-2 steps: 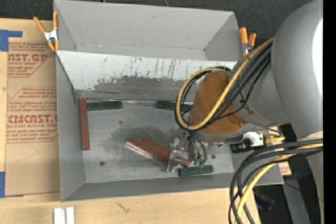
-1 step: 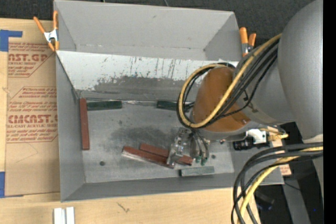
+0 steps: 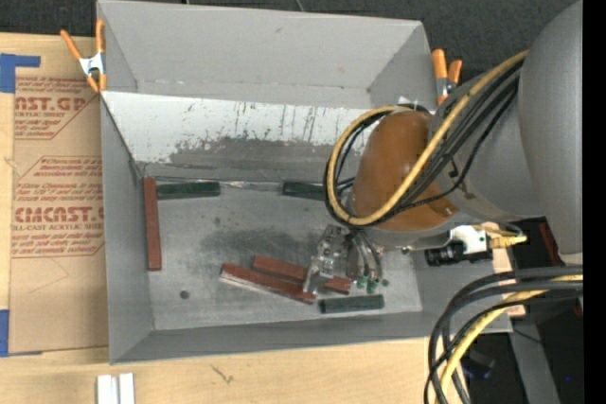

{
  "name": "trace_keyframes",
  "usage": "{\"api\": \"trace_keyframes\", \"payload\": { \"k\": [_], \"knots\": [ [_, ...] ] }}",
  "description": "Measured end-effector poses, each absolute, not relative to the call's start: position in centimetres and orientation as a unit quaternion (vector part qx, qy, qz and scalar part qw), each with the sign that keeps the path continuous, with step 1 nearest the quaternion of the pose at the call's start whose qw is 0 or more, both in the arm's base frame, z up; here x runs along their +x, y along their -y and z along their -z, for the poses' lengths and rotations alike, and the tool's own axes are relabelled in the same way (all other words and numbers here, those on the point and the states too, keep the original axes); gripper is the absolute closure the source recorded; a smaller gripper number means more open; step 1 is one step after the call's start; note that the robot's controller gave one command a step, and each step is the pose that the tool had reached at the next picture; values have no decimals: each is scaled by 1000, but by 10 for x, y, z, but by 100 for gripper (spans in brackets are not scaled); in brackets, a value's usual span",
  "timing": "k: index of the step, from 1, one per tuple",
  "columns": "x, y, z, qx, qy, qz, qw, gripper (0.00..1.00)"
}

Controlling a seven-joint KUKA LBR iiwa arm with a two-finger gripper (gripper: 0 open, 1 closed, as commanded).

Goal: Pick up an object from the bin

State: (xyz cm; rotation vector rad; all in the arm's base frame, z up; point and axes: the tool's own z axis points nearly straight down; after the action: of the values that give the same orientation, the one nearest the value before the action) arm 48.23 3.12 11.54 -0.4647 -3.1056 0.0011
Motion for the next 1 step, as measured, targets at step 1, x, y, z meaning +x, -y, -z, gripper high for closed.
{"api": "trace_keyframes", "payload": {
  "k": [1],
  "knots": [
    [482, -32, -131, -147, 989, 0, 1, 100]
  ]
}}
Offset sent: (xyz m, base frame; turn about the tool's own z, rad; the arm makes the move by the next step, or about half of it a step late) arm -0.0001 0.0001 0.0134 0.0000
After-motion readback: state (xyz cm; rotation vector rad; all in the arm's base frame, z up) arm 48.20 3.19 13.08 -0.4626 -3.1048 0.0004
